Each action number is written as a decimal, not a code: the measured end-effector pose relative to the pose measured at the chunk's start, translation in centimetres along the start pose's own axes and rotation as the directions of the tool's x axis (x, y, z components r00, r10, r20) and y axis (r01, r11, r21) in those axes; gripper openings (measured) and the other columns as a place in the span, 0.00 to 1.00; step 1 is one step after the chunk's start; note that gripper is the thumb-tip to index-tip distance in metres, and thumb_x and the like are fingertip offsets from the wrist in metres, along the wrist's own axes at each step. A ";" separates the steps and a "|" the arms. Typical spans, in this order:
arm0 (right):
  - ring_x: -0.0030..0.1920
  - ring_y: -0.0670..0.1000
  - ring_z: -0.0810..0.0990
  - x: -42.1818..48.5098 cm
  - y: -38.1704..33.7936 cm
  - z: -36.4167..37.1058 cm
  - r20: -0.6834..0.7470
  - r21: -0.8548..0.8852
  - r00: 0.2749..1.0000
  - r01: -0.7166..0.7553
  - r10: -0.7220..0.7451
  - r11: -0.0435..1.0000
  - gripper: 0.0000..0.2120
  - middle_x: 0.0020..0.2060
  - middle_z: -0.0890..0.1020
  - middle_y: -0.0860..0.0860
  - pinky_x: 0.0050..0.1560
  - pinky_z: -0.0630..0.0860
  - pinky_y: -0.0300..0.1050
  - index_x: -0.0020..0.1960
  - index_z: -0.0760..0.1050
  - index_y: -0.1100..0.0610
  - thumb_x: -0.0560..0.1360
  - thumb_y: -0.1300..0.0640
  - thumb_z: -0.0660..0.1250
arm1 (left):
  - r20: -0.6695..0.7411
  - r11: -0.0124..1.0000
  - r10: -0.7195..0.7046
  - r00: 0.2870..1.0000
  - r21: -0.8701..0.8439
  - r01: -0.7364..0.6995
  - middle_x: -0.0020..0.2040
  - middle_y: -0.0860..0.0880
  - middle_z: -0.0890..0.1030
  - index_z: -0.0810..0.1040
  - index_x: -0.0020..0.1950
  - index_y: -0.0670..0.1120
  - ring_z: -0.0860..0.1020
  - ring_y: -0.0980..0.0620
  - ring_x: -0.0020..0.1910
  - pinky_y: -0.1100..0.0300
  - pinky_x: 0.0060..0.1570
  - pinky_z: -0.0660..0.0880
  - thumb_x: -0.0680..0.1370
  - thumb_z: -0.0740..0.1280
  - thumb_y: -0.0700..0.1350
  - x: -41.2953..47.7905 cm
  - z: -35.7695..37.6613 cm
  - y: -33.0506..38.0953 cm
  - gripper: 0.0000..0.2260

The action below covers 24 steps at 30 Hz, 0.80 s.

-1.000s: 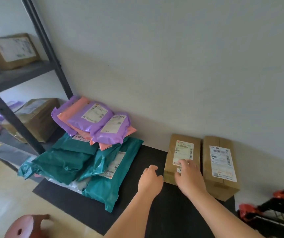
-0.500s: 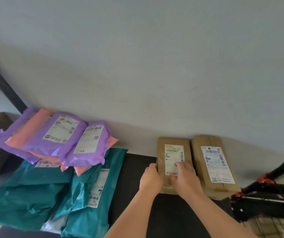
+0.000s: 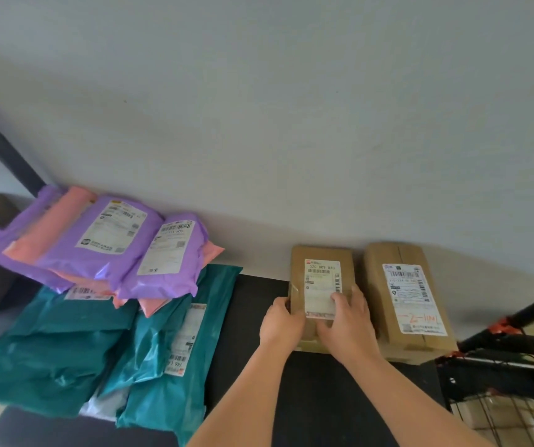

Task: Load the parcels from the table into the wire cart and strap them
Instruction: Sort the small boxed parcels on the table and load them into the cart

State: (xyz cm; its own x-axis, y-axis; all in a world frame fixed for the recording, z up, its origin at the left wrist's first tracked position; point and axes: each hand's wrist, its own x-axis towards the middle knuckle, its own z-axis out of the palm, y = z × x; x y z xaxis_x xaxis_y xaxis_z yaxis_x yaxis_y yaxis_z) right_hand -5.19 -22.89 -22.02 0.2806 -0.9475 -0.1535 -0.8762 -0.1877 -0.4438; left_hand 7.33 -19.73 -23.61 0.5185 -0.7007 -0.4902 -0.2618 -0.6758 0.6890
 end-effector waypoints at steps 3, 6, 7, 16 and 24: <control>0.76 0.56 0.58 -0.6 0.1 0.3 0.026 0.025 1.000 -0.018 0.017 1.000 0.31 0.77 0.54 0.55 0.71 0.68 0.52 0.74 0.60 0.50 0.75 0.48 0.69 | -0.029 0.999 -0.031 0.999 -0.018 0.030 0.57 0.51 0.77 0.66 0.72 0.51 0.79 0.54 0.46 0.61 0.37 0.78 0.79 0.63 0.53 -0.8 -0.1 -0.4 0.21; 0.69 0.54 0.67 -1.4 0.3 0.5 0.024 0.056 1.000 0.006 -0.007 0.998 0.34 0.73 0.61 0.53 0.65 0.74 0.49 0.74 0.58 0.48 0.74 0.49 0.71 | -0.062 0.997 -0.069 0.996 -0.033 0.067 0.56 0.52 0.77 0.67 0.71 0.51 0.79 0.55 0.44 0.62 0.34 0.76 0.79 0.63 0.53 -2.0 -0.1 -1.1 0.21; 0.68 0.54 0.69 -1.7 0.3 0.5 0.021 0.069 1.000 0.011 -0.013 0.998 0.35 0.71 0.63 0.53 0.63 0.75 0.49 0.74 0.57 0.48 0.73 0.48 0.72 | -0.069 0.996 -0.081 0.994 -0.042 0.078 0.55 0.52 0.77 0.67 0.71 0.51 0.78 0.56 0.44 0.63 0.33 0.75 0.79 0.63 0.53 -2.4 -0.1 -1.3 0.21; 0.60 0.51 0.76 -4.1 1.6 -0.4 0.126 0.114 0.992 0.001 -0.016 0.994 0.38 0.64 0.74 0.50 0.55 0.80 0.47 0.77 0.52 0.49 0.75 0.47 0.71 | -0.074 0.950 -0.260 0.963 -0.201 0.241 0.68 0.46 0.71 0.61 0.76 0.52 0.75 0.54 0.47 0.59 0.39 0.74 0.75 0.64 0.61 -7.2 0.0 -4.5 0.32; 0.42 0.45 0.78 -7.7 3.6 -0.2 0.306 -0.017 0.947 -0.103 0.104 0.994 0.22 0.56 0.75 0.51 0.34 0.72 0.38 0.66 0.71 0.55 0.80 0.41 0.60 | -0.075 0.878 -0.410 0.909 -0.303 0.370 0.52 0.49 0.75 0.64 0.66 0.47 0.76 0.54 0.42 0.62 0.30 0.69 0.75 0.67 0.62 -11.2 1.4 -6.6 0.28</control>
State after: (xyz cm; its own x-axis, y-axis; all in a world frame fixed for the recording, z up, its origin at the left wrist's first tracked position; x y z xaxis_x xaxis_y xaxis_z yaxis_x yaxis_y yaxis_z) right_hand -10.60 -16.33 -22.26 0.2945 -0.8371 -0.4610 -0.9071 -0.0931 -0.4105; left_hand 2.10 -7.74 -23.43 0.6400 -0.3430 -0.6876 0.2086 -0.7836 0.5851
